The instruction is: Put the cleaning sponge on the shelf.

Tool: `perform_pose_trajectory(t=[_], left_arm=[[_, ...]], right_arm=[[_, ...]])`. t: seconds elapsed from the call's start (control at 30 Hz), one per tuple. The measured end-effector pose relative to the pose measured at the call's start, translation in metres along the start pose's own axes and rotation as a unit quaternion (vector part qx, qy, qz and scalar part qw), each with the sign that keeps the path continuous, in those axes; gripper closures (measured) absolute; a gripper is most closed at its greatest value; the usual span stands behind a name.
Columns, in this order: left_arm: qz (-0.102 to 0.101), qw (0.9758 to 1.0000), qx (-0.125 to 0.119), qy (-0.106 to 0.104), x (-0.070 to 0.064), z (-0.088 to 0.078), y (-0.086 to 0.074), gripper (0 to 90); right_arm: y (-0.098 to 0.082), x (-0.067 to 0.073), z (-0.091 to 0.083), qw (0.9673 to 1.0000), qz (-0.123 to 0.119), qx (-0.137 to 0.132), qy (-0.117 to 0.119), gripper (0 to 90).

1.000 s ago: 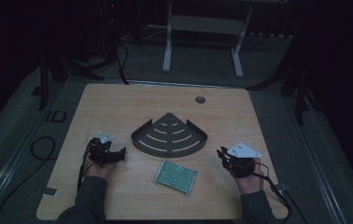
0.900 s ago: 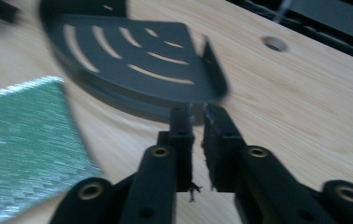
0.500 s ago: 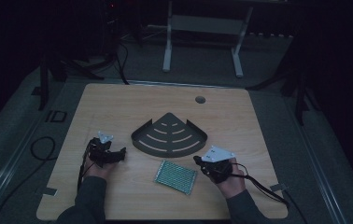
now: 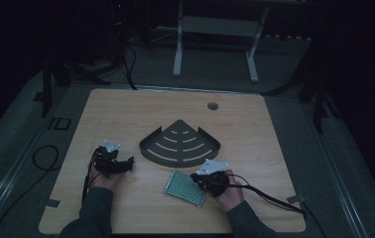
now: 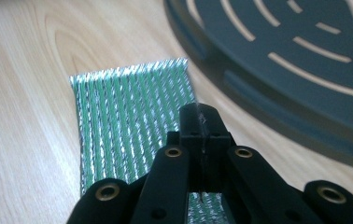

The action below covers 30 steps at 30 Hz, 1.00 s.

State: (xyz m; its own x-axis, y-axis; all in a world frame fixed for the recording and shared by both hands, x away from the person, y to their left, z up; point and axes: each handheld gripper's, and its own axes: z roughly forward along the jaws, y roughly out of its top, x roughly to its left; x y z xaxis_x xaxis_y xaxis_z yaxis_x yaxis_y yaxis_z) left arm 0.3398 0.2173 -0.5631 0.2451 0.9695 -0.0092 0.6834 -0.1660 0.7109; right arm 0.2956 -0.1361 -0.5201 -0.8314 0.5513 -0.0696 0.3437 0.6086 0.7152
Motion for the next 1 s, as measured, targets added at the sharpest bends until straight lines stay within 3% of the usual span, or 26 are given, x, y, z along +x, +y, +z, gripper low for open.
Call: perform_pose_trajectory(t=[0.53, 0.67, 1.0], left_arm=[[0.0, 1.0, 0.0, 0.0, 0.0, 0.0, 0.0, 15.9], [0.0, 1.0, 0.0, 0.0, 0.0, 0.0, 0.0, 15.9], [0.0, 1.0, -0.001, 0.0, 0.0, 0.0, 0.0, 15.9]], right_arm=[[-0.012, 0.005, 0.008, 0.9995, -0.003, 0.029, 0.009, 90.0], [-0.016, 0.0, 0.003, 0.9995, 0.001, 0.031, 0.006, 90.0], [-0.038, -0.025, -0.02, 0.9983, 0.018, 0.047, -0.028, 90.0]])
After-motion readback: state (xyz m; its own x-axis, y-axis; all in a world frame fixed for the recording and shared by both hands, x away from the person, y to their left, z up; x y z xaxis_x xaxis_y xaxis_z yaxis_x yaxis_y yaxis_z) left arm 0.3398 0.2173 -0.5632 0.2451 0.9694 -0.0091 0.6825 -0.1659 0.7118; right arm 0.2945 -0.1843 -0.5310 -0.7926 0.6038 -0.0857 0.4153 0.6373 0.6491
